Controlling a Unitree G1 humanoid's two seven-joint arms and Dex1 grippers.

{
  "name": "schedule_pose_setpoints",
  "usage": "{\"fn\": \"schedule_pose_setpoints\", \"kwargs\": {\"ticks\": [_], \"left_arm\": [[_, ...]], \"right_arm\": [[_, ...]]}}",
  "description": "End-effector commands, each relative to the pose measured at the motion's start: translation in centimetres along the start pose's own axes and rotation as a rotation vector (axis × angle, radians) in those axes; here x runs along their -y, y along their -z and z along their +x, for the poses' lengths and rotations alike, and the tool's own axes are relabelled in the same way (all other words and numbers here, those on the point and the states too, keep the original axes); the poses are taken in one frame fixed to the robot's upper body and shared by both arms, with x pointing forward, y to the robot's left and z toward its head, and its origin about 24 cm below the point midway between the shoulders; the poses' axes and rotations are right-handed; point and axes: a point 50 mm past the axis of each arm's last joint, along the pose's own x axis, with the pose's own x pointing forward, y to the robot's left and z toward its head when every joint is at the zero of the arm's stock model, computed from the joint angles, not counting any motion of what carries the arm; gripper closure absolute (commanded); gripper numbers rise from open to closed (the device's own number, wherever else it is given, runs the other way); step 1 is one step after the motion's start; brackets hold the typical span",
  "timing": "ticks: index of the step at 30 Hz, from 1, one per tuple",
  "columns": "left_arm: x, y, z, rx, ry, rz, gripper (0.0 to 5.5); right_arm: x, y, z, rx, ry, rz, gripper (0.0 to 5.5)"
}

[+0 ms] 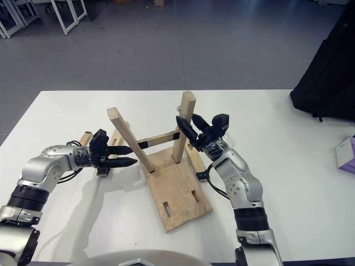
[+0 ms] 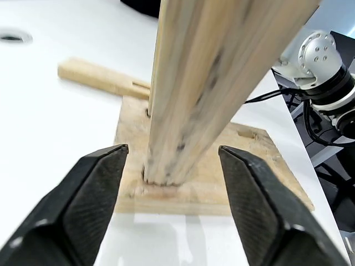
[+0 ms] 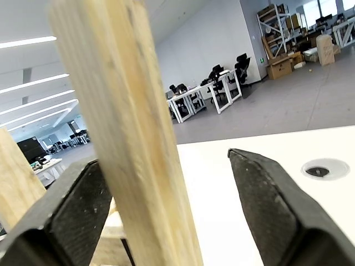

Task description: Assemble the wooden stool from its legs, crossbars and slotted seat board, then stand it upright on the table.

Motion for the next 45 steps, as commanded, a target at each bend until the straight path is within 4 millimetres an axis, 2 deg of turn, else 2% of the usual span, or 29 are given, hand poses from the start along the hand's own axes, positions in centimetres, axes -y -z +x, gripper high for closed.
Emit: {"fn": "schedule_pose_setpoints", "kwargs": {"ticks": [1, 4, 7, 10, 13, 17, 20, 24, 27, 30, 33, 38, 42, 45], "left_arm": [[0.1, -1.3, -1.0, 0.003, -0.031, 0.039, 2.16], [0.4, -0.9, -2.5, -0.007, -0.090, 0.038, 2.16], [1.0, 0.3, -4.1, -0.010, -0.190, 0.006, 2.16], [3.4, 0.8, -4.9, 0.035, -0.130, -0.021, 2.16], [7.3, 0.3, -4.4, 0.181, 0.097, -0.081, 2.16], [9.1, -1.1, -1.2, 0.307, 0.253, -0.160, 2.16], [8.6, -0.9, 0.6, 0.282, 0.246, -0.207, 2.16], [7.2, 0.0, 1.7, 0.211, 0.200, -0.237, 2.16], [5.4, 0.8, 3.0, 0.139, 0.080, -0.212, 2.16], [4.4, 1.1, 3.6, 0.108, 0.017, -0.189, 2.16], [3.5, 1.4, 3.8, 0.052, -0.026, -0.168, 2.16], [1.3, 1.6, 3.1, 0.006, -0.165, -0.141, 2.16], [0.1, 1.4, 2.0, 0.005, -0.232, -0.094, 2.16], [0.1, 1.3, 1.9, 0.030, -0.227, -0.082, 2.16]], "right_arm": [[0.1, -1.0, -0.2, 0.044, 0.006, -0.003, 1.98], [0.0, -1.4, -1.2, 0.028, -0.022, 0.016, 1.98], [-0.3, -0.8, -3.5, -0.106, -0.103, 0.060, 1.98], [-0.2, -0.3, -5.8, -0.217, -0.127, 0.077, 1.98], [0.0, 0.6, -7.4, -0.332, -0.151, 0.067, 1.98], [0.3, 2.2, -6.5, -0.433, -0.167, 0.000, 1.98], [0.6, 2.8, -6.0, -0.477, -0.172, -0.061, 1.98], [1.6, 2.5, -5.3, -0.479, -0.124, -0.179, 1.98], [1.2, 2.8, -4.4, -0.466, -0.146, -0.204, 1.98], [0.3, 4.2, -3.0, -0.499, -0.212, -0.210, 1.98], [-0.2, 5.4, -2.2, -0.533, -0.257, -0.211, 1.98], [0.1, 6.2, -1.2, -0.549, -0.251, -0.233, 1.98], [0.4, 6.6, -1.4, -0.570, -0.235, -0.270, 1.98], [0.4, 6.7, -1.5, -0.564, -0.228, -0.279, 1.98]]}}
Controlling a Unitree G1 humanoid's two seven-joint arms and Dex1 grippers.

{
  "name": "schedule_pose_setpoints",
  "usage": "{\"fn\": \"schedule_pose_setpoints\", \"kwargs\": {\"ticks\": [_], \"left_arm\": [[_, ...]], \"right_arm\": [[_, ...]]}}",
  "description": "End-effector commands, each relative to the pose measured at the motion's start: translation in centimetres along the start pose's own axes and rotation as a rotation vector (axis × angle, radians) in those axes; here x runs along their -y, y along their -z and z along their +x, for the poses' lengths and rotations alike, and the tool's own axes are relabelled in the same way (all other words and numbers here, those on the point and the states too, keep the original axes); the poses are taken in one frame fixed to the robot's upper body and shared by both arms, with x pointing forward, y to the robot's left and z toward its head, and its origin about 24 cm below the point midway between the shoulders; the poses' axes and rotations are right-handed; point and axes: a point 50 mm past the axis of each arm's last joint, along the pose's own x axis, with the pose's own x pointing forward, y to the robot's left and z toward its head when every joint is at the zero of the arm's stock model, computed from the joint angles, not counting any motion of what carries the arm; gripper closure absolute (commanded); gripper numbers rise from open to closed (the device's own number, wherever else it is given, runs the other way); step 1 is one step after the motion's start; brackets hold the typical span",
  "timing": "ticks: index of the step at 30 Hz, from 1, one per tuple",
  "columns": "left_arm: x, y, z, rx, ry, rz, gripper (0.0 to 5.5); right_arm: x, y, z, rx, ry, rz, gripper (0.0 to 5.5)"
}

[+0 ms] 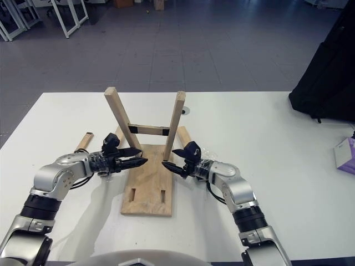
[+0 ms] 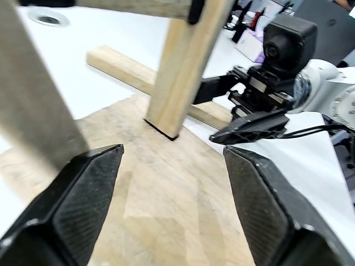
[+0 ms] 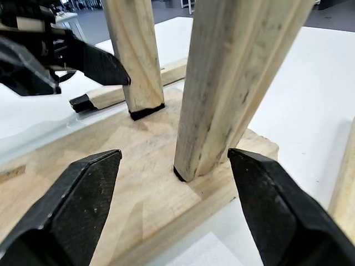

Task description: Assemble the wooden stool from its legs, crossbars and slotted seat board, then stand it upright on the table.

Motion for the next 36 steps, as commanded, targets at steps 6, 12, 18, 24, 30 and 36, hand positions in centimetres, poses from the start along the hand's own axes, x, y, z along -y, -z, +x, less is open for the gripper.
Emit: {"fn": "schedule_pose_setpoints", "kwargs": {"ticks": [6, 12, 18, 24, 30, 36], "left_arm": [[1.3, -1.7, -1.4, 0.112, 0.004, 0.075, 2.16], [1.4, -1.4, -3.2, 0.159, -0.080, 0.071, 2.16], [1.0, -1.5, -4.0, 0.190, -0.160, 0.067, 2.16], [-1.4, -1.8, -6.7, 0.226, -0.457, 0.122, 2.16], [-4.7, -0.6, -9.9, 0.225, -0.779, 0.089, 2.16], [-6.6, 1.5, -10.4, 0.093, -0.906, 0.079, 2.16]], "right_arm": [[0.8, -0.8, 0.8, 0.036, 0.068, -0.043, 1.98], [0.7, -1.6, 1.8, 0.083, 0.062, -0.036, 1.98], [1.4, -2.7, 2.8, 0.094, 0.085, -0.081, 1.98], [1.9, -3.0, 1.2, 0.127, 0.153, -0.097, 1.98], [3.1, -3.1, -0.5, 0.079, 0.235, -0.244, 1.98], [3.0, -4.7, 0.5, 0.097, 0.160, -0.292, 1.98]]}}
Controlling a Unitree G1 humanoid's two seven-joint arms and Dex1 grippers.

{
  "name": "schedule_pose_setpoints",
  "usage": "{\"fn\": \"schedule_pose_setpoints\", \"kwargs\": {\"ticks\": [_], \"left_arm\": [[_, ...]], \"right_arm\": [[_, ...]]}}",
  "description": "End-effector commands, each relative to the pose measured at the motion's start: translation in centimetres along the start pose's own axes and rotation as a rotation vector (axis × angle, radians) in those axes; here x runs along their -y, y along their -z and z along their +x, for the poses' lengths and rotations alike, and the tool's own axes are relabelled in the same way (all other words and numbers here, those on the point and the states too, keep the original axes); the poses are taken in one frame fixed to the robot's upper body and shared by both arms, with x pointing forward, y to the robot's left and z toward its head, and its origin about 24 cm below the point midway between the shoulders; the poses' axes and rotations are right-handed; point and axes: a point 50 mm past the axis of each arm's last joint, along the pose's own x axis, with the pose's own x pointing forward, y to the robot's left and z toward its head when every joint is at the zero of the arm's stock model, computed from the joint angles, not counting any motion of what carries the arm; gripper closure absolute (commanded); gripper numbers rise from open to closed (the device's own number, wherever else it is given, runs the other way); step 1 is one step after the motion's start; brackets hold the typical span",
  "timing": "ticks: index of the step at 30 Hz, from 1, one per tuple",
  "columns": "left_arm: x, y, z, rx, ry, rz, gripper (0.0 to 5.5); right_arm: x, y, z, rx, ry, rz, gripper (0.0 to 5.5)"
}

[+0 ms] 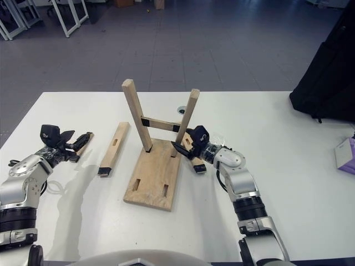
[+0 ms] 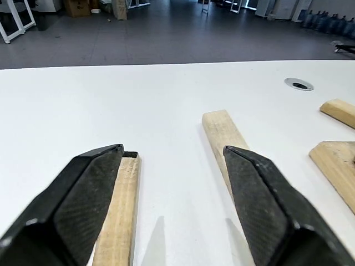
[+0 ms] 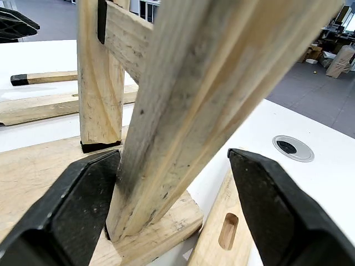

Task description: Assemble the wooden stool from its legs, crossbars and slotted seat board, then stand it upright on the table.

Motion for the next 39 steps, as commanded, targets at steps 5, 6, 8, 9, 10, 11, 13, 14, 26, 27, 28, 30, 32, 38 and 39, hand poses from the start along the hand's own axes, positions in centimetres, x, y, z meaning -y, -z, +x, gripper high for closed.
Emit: {"fn": "schedule_pose_setpoints", "kwargs": {"ticks": [5, 6, 8, 9, 10, 11, 13, 14, 26, 27, 28, 30, 32, 38, 39], "left_arm": [[-1.6, 2.8, 0.5, -0.178, -0.110, 0.088, 2.16], [-1.7, 2.9, 0.5, -0.182, -0.116, 0.089, 2.16], [-2.2, 3.1, 0.4, -0.200, -0.145, 0.105, 2.16], [-2.4, 3.2, 0.4, -0.207, -0.155, 0.110, 2.16], [-2.5, 3.2, 0.4, -0.211, -0.158, 0.113, 2.16], [-2.6, 3.3, 0.5, -0.212, -0.158, 0.113, 2.16], [-2.5, 3.3, 0.6, -0.213, -0.153, 0.115, 2.16], [-2.4, 3.3, 0.7, -0.213, -0.148, 0.116, 2.16], [-2.6, 6.8, -0.5, -0.288, -0.118, -0.002, 3.68], [-2.6, 6.8, -0.6, -0.287, -0.116, -0.006, 3.89], [-2.6, 6.9, -0.7, -0.287, -0.114, -0.010, 4.11], [-2.5, 7.1, -0.9, -0.290, -0.111, -0.016, 4.17], [-2.5, 7.0, -1.1, -0.274, -0.111, -0.019, 4.17], [-1.4, 2.2, -0.8, 0.181, -0.112, -0.011, 4.17], [-0.9, 1.4, -1.2, 0.265, -0.093, -0.010, 4.17]], "right_arm": [[-0.4, -1.4, 2.9, -0.006, -0.106, -0.090, 1.98], [-0.3, -1.3, 3.1, -0.017, -0.110, -0.102, 1.98], [-0.2, -1.3, 3.4, -0.025, -0.119, -0.115, 1.98], [-0.1, -1.3, 3.5, -0.027, -0.122, -0.122, 1.98], [-0.1, -1.3, 3.6, -0.027, -0.124, -0.129, 1.98], [0.0, -1.3, 3.7, -0.026, -0.125, -0.133, 1.98], [0.0, -1.3, 3.7, -0.025, -0.119, -0.135, 1.98], [0.1, -1.2, 3.6, -0.025, -0.110, -0.135, 1.98], [0.0, -2.8, -2.3, 0.094, 0.051, 0.090, 1.98], [-0.1, -2.9, -2.7, 0.099, 0.058, 0.114, 1.98], [-0.2, -3.0, -3.2, 0.108, 0.058, 0.146, 1.98], [-0.6, -2.9, -4.3, 0.126, 0.026, 0.224, 1.98], [-1.0, -2.8, -5.2, 0.135, -0.023, 0.310, 1.98], [-3.5, -1.3, -5.1, 0.108, -0.096, 0.455, 1.98], [-3.9, -1.3, -5.0, 0.123, -0.101, 0.492, 1.98]]}}
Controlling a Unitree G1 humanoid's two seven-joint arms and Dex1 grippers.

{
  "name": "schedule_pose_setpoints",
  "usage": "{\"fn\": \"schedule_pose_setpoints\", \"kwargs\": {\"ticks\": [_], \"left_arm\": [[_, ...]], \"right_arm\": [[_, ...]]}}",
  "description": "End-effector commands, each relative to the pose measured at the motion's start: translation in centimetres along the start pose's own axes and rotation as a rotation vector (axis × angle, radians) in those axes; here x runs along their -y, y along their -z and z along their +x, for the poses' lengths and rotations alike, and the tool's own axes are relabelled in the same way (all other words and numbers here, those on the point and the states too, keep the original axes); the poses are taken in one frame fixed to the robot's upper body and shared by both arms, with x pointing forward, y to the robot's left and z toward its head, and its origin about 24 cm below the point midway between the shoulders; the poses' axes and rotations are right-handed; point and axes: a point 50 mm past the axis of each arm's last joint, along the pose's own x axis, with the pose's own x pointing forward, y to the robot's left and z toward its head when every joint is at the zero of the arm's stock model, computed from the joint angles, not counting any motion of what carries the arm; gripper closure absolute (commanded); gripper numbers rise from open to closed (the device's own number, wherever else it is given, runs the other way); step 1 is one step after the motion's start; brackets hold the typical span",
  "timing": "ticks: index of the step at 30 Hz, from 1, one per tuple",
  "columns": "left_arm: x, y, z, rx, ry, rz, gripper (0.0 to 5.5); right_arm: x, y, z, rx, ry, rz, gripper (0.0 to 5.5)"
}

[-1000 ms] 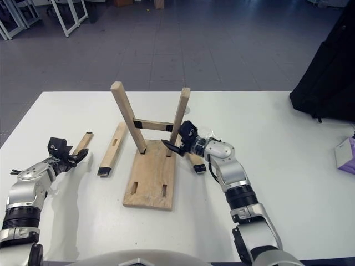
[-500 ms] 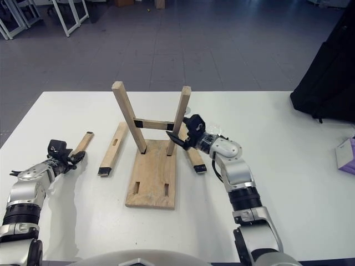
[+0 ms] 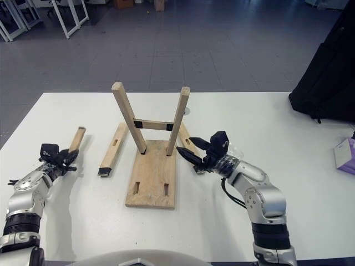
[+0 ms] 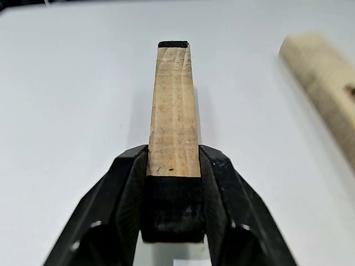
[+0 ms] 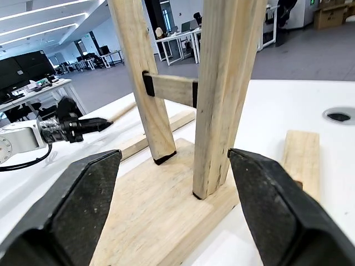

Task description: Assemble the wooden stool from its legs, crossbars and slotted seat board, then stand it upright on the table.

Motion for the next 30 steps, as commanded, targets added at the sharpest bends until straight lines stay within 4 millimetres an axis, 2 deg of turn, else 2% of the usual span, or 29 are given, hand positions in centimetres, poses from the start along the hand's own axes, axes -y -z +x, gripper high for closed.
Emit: {"fn": "schedule_pose_setpoints", "kwargs": {"ticks": [1, 2, 4, 9, 12, 17, 22, 24, 30], "left_arm": [[1.2, -3.9, -1.3, 0.346, 0.019, 0.053, 4.17], [1.7, -5.0, -2.2, 0.445, 0.005, 0.138, 4.17], [3.7, -5.9, -3.6, 0.545, 0.034, 0.318, 4.17], [9.8, -5.3, -5.4, 0.587, 0.267, 0.389, 4.17], [12.2, -4.7, -5.6, 0.569, 0.415, 0.401, 4.17], [14.3, -4.2, -5.6, 0.544, 0.588, 0.426, 4.17], [15.6, -3.6, -5.8, 0.512, 0.710, 0.423, 4.17], [15.8, -3.6, -5.7, 0.511, 0.709, 0.408, 4.17], [16.1, -3.5, -5.8, 0.511, 0.690, 0.375, 4.17]], "right_arm": [[-1.3, 0.4, 0.9, 0.053, -0.041, 0.122, 1.98], [-1.6, 0.3, 1.2, 0.072, -0.058, 0.164, 1.98], [-2.4, 0.2, 1.9, 0.099, -0.103, 0.246, 1.98], [-3.8, 0.4, 3.8, 0.152, -0.123, 0.440, 1.98], [-4.8, 0.0, 4.8, 0.165, -0.174, 0.495, 1.98], [-5.3, -0.5, 6.0, 0.161, -0.217, 0.499, 1.98], [-5.4, -1.4, 6.6, 0.214, -0.243, 0.534, 1.98], [-5.4, -1.7, 6.8, 0.230, -0.254, 0.544, 2.23], [-5.5, -2.2, 6.3, 0.275, -0.292, 0.595, 3.45]]}}
